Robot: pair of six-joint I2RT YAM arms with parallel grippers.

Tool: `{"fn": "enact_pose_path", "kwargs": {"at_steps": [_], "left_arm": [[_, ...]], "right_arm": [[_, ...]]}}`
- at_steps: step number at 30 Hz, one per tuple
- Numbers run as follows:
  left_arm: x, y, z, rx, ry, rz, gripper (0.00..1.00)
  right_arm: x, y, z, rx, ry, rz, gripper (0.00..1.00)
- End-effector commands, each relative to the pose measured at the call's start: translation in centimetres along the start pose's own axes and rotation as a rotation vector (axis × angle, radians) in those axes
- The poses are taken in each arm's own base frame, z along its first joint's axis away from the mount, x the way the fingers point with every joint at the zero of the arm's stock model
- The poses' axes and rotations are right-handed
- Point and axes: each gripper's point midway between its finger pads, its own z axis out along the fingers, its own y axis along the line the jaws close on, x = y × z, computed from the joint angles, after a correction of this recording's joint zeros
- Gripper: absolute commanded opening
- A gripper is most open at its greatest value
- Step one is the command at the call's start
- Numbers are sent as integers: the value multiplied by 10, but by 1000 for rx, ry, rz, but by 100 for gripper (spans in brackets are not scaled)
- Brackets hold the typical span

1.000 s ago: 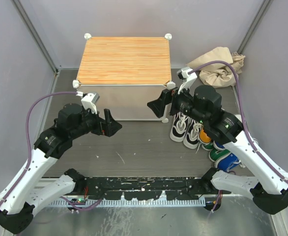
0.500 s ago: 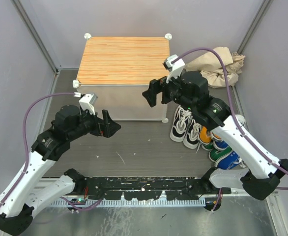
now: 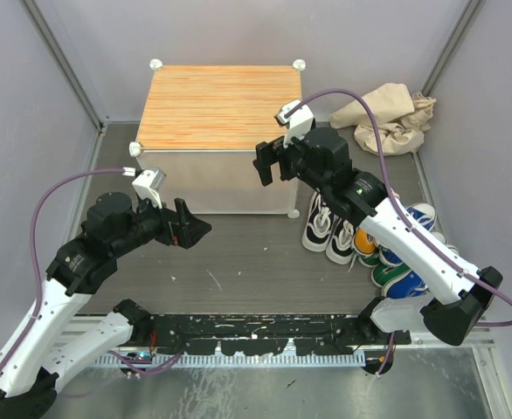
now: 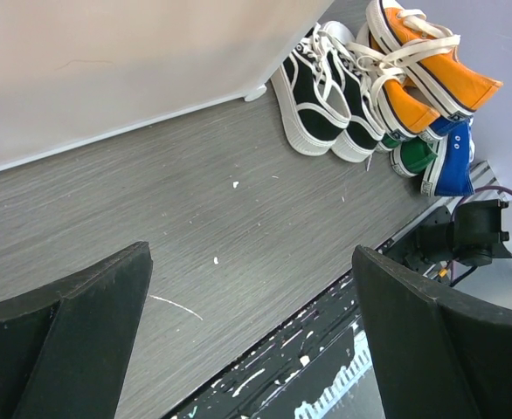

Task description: Place and organize the shoes in the shoe cabinet

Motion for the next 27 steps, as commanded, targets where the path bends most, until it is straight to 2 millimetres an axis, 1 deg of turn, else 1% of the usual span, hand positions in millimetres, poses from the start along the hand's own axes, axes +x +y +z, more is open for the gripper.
{"fn": "enact_pose_path", "kwargs": {"at_steps": [1, 4, 10, 13, 15, 17, 21, 24, 27], "left_arm": [[-13, -12, -8, 42, -41, 18, 98], [-12, -12, -9, 42, -38, 18, 98], [-13, -11, -12, 35, -45, 21, 98], [-14, -12, -13, 40, -45, 19, 98], [-13, -13, -13, 42, -44, 17, 98], [-14, -13, -14, 43, -47, 17, 98], [-13, -13, -16, 41, -48, 18, 98], [-15, -13, -17, 40, -52, 18, 98], [-17, -14, -18, 44, -58, 19, 98]], "right_arm": [[-23, -5, 1, 28, -93, -23, 100], [-14, -4, 4, 22, -63, -9, 100], [-8, 4, -8, -29, -30, 20, 100], [-5, 2, -9, -24, -6, 9, 100], [1, -4, -7, 4, 9, -4, 100], [7, -4, -5, -2, 28, -13, 100], [14, 13, -6, -99, 59, -7, 100], [11, 29, -15, -194, 57, 9, 100], [4, 45, -27, -292, 42, 28, 100]]}}
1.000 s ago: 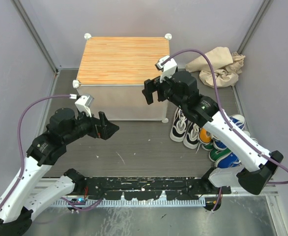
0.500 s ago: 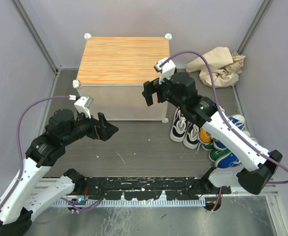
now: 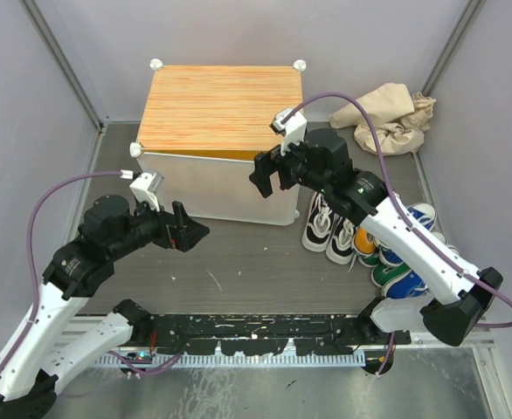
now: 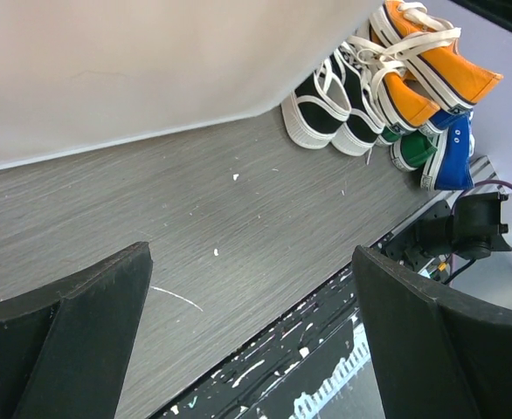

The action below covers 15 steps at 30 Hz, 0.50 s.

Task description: Place and organize the shoes in the shoe cabinet

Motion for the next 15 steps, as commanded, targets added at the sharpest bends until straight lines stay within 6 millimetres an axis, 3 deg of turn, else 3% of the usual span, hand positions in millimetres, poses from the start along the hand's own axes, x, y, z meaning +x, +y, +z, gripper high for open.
{"fn": "enact_pose_path", "kwargs": {"at_steps": [1, 7, 15], "left_arm": [[-21, -15, -12, 45, -65, 20, 98], [-28, -28, -23, 91, -66, 35, 98], [-99, -93, -87, 298, -263, 106, 98]], "right_arm": [[-20, 36, -26, -197, -48, 25, 100], [-27, 73, -54, -418, -41, 10, 100], [-1, 113, -82, -692, 12, 29, 100]]}}
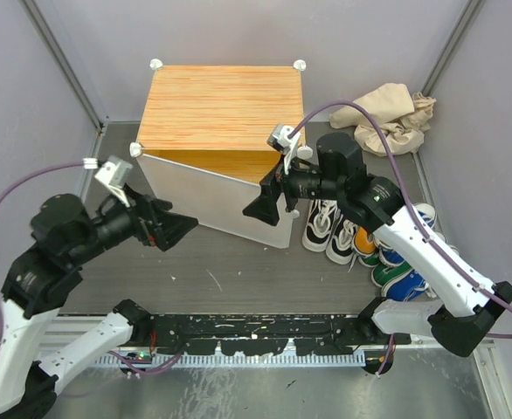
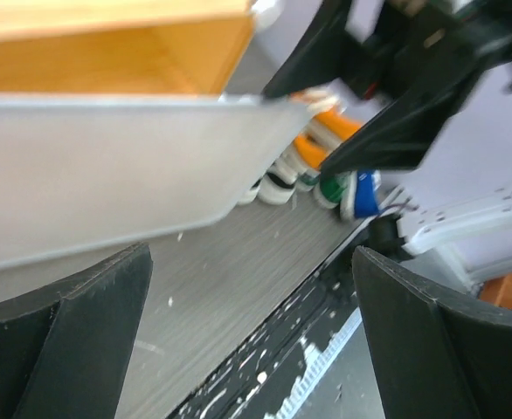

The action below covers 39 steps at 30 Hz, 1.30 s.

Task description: Place and organize the shoes in the shoe cabinet

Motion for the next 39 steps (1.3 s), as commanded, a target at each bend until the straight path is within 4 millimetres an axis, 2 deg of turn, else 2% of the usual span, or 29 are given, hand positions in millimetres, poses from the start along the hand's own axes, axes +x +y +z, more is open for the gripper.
{"fn": "enact_pose_path", "kwargs": {"at_steps": [1, 5, 6, 10, 14, 16, 18, 20, 24, 30, 32, 34, 35, 37, 39], "left_arm": [[-60, -55, -31, 183, -170, 81, 98], [-86, -67, -9, 230, -173, 89, 98], [-88, -69, 0, 242, -166, 86, 98], [-90, -61, 37, 240, -120, 66, 98], [-87, -53, 58, 230, -113, 59, 98], [-82, -47, 64, 213, -106, 54, 98], [-77, -43, 66, 203, -100, 51, 98], [-74, -41, 66, 196, -98, 49, 98], [-71, -39, 61, 192, -102, 52, 98], [-69, -42, 52, 196, -107, 56, 98], [-68, -42, 49, 194, -107, 59, 98], [-68, -42, 47, 191, -109, 64, 98], [-69, -41, 45, 188, -110, 66, 98], [-71, -43, 42, 186, -113, 71, 98], [-73, -44, 39, 186, -118, 78, 98]], "right_arm": [[1, 54, -16, -279, -30, 9, 100], [12, 102, -27, -515, -43, 28, 100], [13, 106, -30, -511, -48, 20, 100], [-2, 83, -42, -293, -134, -25, 100], [-12, 89, -60, -278, -172, -56, 100], [-24, 77, -68, -171, -218, -53, 100], [-33, 46, -74, 20, -271, -60, 100], [-33, 15, -78, 192, -284, -64, 100], [-10, -22, -63, 343, -203, -79, 100], [24, -37, -29, 332, -114, -72, 100], [33, -26, -18, 246, -81, -63, 100], [38, -1, -12, 106, -51, -29, 100], [39, 20, -11, -8, -40, -11, 100], [39, 78, -21, -340, -29, 22, 100], [32, 141, -54, -711, -79, 45, 100]]}}
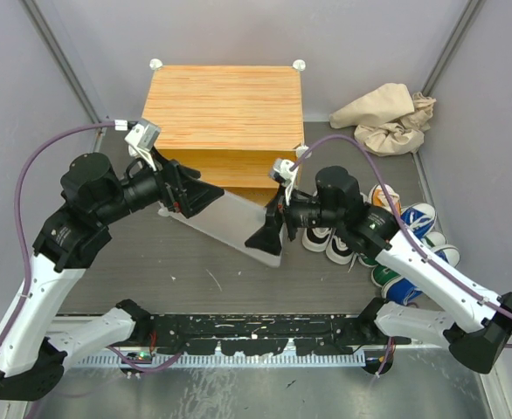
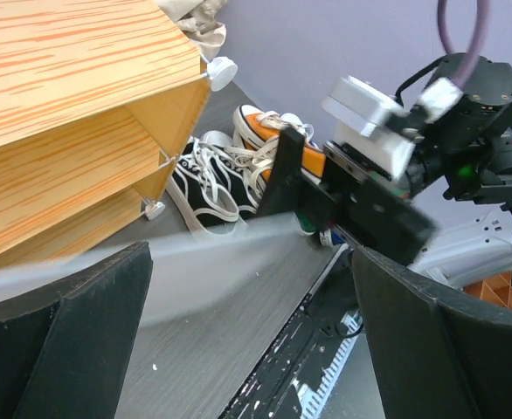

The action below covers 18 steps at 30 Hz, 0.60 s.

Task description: Place and organize the shoes in the shoe cabinet

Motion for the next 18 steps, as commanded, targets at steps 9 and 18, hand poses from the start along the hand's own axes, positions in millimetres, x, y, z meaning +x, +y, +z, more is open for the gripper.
{"fn": "enact_pose_path", "kwargs": {"at_steps": [9, 18], "left_arm": [[-5, -2, -5, -20, 29, 41, 98], [61, 54, -17, -251, 246, 33, 100]], "right_arm": [[-36, 117, -71, -460, -193, -65, 100], [9, -111, -68, 854, -47, 90, 100]]}}
